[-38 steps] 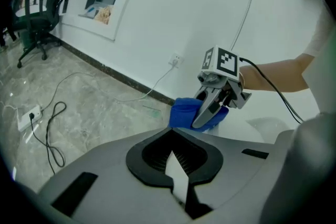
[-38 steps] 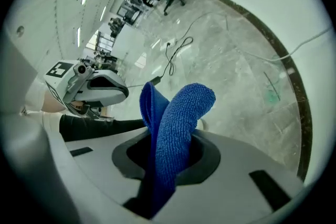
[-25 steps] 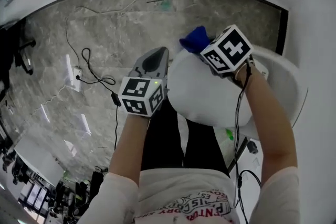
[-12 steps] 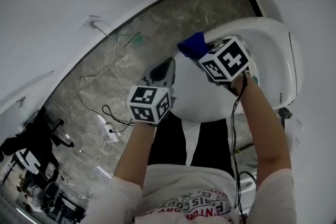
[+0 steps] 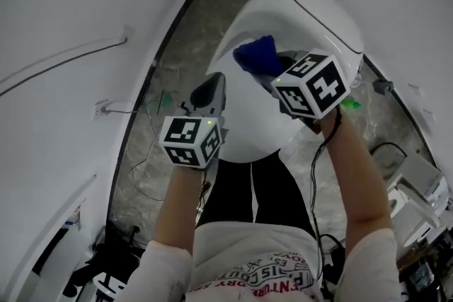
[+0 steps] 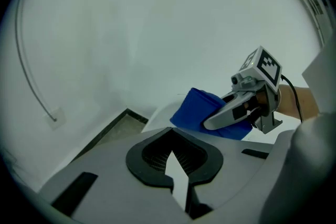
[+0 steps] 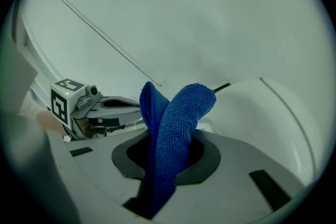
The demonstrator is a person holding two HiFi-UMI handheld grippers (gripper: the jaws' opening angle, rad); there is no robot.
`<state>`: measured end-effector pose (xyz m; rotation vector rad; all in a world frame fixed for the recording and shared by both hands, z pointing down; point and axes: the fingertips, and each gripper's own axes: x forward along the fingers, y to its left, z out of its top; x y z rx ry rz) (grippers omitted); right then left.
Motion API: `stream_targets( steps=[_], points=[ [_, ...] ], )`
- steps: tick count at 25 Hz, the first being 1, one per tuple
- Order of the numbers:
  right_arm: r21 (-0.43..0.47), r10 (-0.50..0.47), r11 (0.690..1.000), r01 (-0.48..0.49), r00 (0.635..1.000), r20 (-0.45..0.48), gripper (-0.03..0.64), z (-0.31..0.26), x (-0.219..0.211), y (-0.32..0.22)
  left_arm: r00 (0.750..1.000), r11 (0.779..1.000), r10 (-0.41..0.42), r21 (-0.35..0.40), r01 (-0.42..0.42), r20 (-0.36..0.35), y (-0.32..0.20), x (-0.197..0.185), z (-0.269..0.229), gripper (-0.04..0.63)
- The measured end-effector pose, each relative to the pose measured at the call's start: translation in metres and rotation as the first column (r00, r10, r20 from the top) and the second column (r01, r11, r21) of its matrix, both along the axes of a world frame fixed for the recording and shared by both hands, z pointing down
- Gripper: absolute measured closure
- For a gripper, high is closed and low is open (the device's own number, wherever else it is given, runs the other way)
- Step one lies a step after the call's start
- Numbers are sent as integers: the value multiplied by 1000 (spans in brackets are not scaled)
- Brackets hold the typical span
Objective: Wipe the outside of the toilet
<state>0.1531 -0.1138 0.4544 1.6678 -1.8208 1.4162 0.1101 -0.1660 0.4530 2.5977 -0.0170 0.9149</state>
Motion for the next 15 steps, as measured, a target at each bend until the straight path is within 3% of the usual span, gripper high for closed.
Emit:
stream_targets(
  steps=[3, 6, 10, 15],
  points=[
    [15, 60, 998, -59, 995, -86, 545, -25, 40, 51, 995, 994, 95, 65, -93, -34, 41, 46, -22, 588],
    [40, 136, 990, -132, 982, -133, 545, -49, 77, 95, 979, 972, 196, 145, -185, -60, 85, 85, -43, 588],
    [57, 253, 968, -246, 950, -186, 545, -66, 124, 159, 961, 961, 260, 120, -249, -93, 144, 129, -67, 588],
    [51, 406, 912, -408, 874, -268, 545, -42, 182, 236, 942, 941, 324, 130, -311, -90, 199, 161, -70, 588]
  ],
)
